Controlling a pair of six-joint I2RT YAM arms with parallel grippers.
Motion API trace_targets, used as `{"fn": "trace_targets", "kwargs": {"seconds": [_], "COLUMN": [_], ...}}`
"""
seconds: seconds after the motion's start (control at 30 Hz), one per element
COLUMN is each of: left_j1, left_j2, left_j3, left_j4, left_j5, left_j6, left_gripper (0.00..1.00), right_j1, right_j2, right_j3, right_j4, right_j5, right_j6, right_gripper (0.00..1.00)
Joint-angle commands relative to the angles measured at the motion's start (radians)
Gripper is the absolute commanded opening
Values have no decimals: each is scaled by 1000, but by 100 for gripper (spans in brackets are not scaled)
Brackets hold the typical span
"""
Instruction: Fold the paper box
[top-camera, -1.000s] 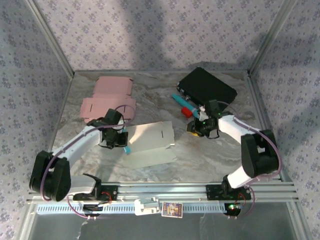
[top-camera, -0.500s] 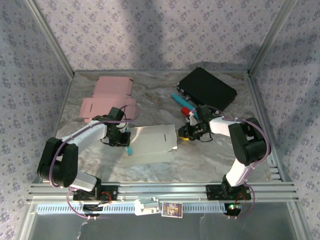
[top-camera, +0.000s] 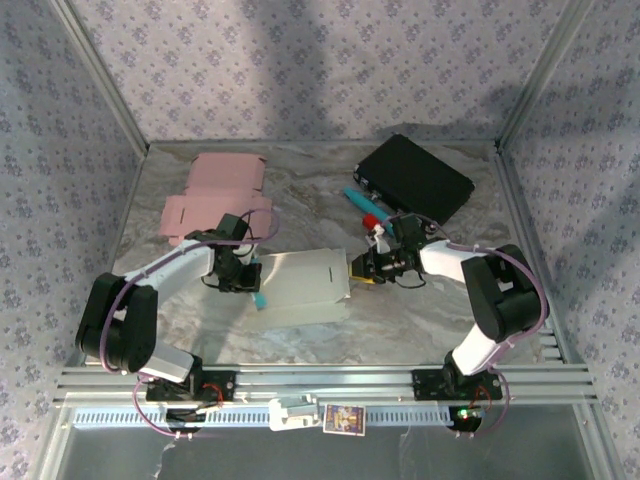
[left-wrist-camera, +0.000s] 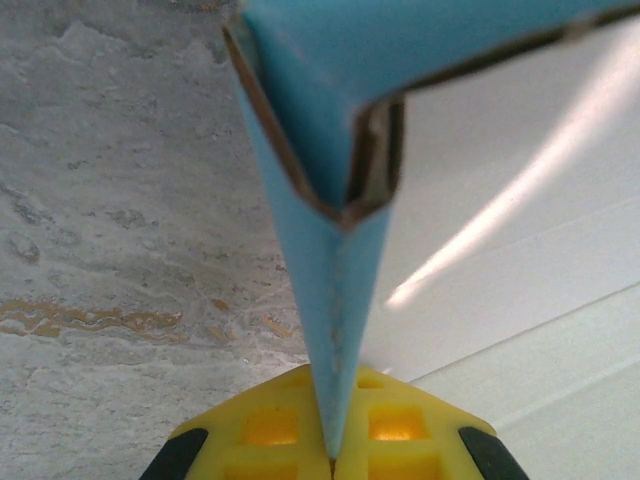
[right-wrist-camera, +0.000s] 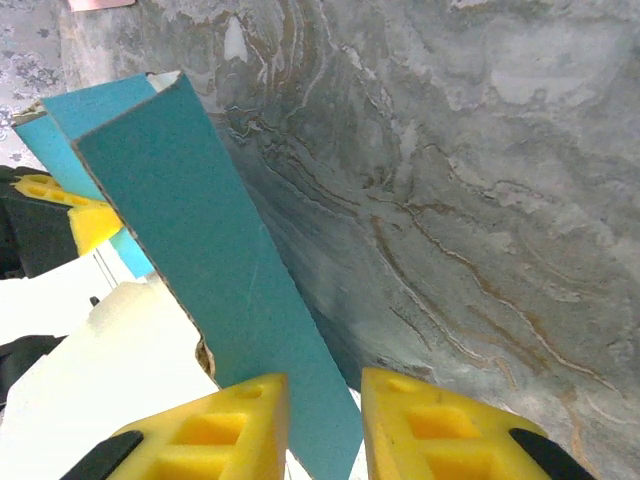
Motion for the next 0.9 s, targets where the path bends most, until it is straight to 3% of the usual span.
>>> {"fn": "trace_targets", "kwargs": {"seconds": [0.0,0.87], "left_j1": [5,-26], "left_j2": [10,-1], "left_j3": [8,10], "left_j4": [12,12], "left_j5": [-9,-31], "left_j6": [15,14], "left_gripper": [0,0], "right_j1": [12,109], "right_j2": [-14,1], "right_j3": [10,114], "right_j4": [21,-67], "right_j5": [-36,19], "right_j6": [5,-70], "right_gripper": [27,29]}}
